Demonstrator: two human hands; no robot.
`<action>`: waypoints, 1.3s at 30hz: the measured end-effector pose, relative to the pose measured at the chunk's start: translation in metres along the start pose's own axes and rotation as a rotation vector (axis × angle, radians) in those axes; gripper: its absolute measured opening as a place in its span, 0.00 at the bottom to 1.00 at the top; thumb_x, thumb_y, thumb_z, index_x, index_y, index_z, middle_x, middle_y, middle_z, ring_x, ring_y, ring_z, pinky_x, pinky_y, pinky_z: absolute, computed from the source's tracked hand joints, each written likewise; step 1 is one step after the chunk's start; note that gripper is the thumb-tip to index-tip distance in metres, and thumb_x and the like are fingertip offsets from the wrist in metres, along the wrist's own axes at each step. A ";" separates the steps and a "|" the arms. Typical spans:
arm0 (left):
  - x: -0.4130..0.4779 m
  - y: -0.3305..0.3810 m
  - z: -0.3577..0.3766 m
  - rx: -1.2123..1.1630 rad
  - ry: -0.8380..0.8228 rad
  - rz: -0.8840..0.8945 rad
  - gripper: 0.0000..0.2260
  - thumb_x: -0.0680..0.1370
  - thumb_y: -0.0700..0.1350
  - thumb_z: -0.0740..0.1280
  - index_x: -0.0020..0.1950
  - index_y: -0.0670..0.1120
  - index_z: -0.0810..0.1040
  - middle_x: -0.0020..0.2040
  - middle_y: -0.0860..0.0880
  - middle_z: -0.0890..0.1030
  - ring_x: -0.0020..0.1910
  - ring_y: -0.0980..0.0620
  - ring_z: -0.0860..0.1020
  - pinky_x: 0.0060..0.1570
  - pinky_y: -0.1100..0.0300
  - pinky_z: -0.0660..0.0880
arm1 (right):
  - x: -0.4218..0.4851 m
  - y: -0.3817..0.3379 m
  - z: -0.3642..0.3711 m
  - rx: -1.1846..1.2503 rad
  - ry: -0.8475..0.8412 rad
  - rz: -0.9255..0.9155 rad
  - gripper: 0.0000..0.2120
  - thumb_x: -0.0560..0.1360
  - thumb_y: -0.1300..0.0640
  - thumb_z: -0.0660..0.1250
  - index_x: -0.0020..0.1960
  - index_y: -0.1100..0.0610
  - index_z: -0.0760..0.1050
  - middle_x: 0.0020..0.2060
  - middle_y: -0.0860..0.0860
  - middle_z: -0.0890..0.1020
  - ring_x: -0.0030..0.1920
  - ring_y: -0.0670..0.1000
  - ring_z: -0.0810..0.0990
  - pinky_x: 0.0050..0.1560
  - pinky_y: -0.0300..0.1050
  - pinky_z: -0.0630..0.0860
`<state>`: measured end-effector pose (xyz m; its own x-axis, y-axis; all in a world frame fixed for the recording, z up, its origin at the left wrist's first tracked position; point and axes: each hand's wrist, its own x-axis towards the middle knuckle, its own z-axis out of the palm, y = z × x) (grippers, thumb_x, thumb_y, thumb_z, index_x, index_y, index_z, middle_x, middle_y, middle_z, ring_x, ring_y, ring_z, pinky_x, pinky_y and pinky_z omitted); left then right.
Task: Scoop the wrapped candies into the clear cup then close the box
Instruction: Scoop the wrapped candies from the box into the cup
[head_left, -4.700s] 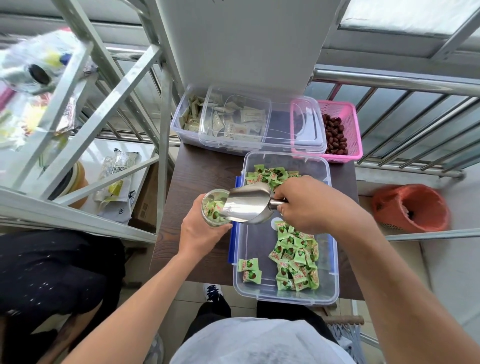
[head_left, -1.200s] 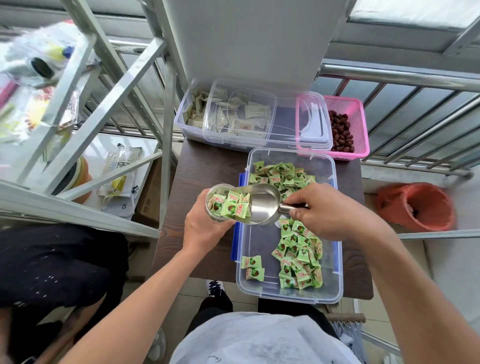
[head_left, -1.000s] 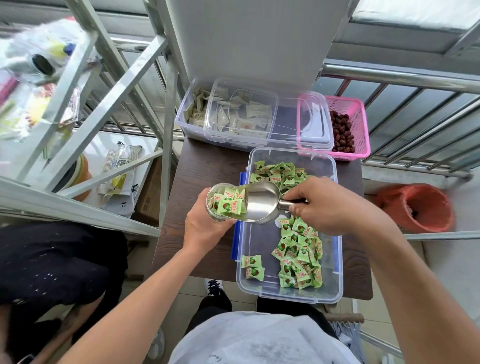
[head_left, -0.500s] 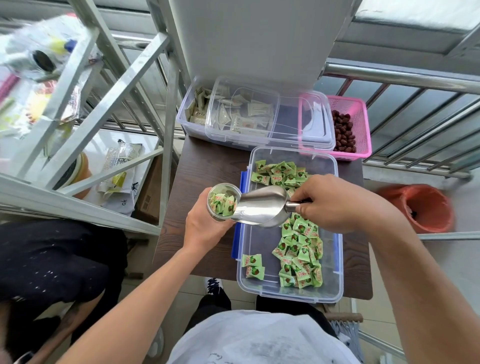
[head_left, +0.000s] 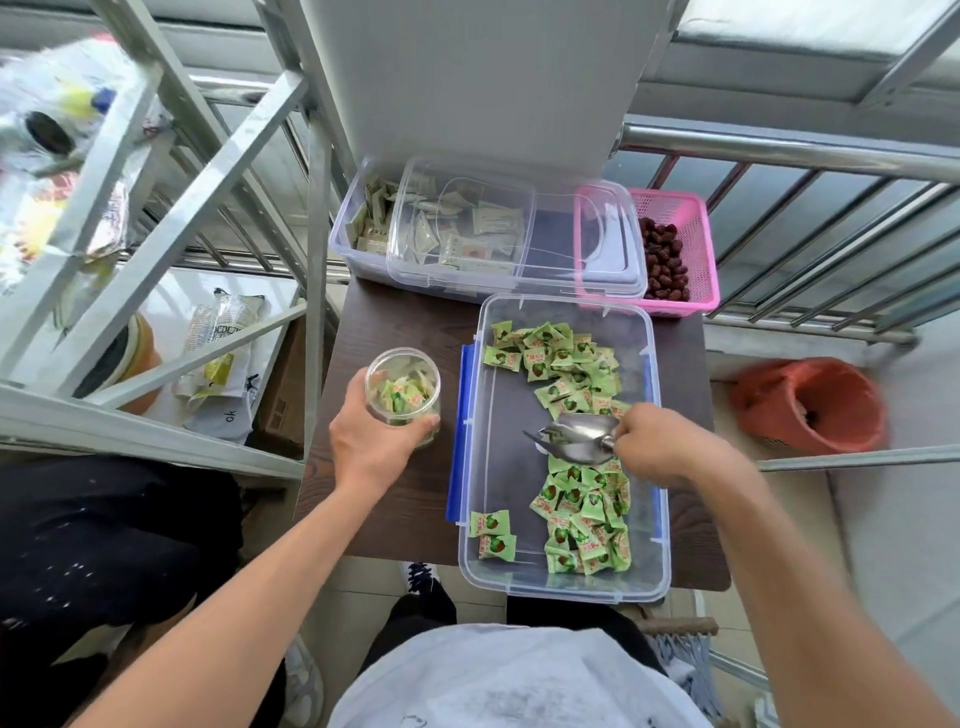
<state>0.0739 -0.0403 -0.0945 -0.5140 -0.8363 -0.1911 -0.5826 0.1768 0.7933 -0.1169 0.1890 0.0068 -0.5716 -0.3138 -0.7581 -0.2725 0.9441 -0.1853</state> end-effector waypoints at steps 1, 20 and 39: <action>0.000 0.000 0.000 0.006 -0.016 0.011 0.38 0.63 0.52 0.84 0.69 0.55 0.72 0.55 0.57 0.78 0.56 0.56 0.75 0.58 0.61 0.70 | 0.001 -0.002 0.006 0.015 -0.010 0.005 0.10 0.75 0.64 0.56 0.36 0.60 0.68 0.30 0.56 0.75 0.29 0.54 0.72 0.30 0.41 0.68; -0.007 -0.004 0.012 0.042 -0.124 0.078 0.37 0.62 0.51 0.85 0.67 0.57 0.71 0.55 0.58 0.79 0.58 0.55 0.77 0.58 0.62 0.72 | 0.084 -0.017 0.067 0.370 0.267 -0.043 0.08 0.78 0.62 0.58 0.44 0.62 0.74 0.38 0.58 0.78 0.39 0.60 0.77 0.33 0.46 0.68; -0.007 -0.001 0.012 0.035 -0.134 0.098 0.36 0.62 0.50 0.85 0.65 0.59 0.71 0.55 0.58 0.79 0.57 0.54 0.78 0.58 0.61 0.72 | 0.025 0.015 0.082 0.550 0.412 -0.258 0.07 0.81 0.61 0.61 0.48 0.58 0.78 0.35 0.52 0.78 0.33 0.51 0.73 0.36 0.50 0.71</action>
<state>0.0704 -0.0280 -0.1005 -0.6475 -0.7379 -0.1905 -0.5457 0.2744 0.7918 -0.0725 0.2038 -0.0663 -0.8158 -0.4434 -0.3714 -0.0723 0.7152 -0.6952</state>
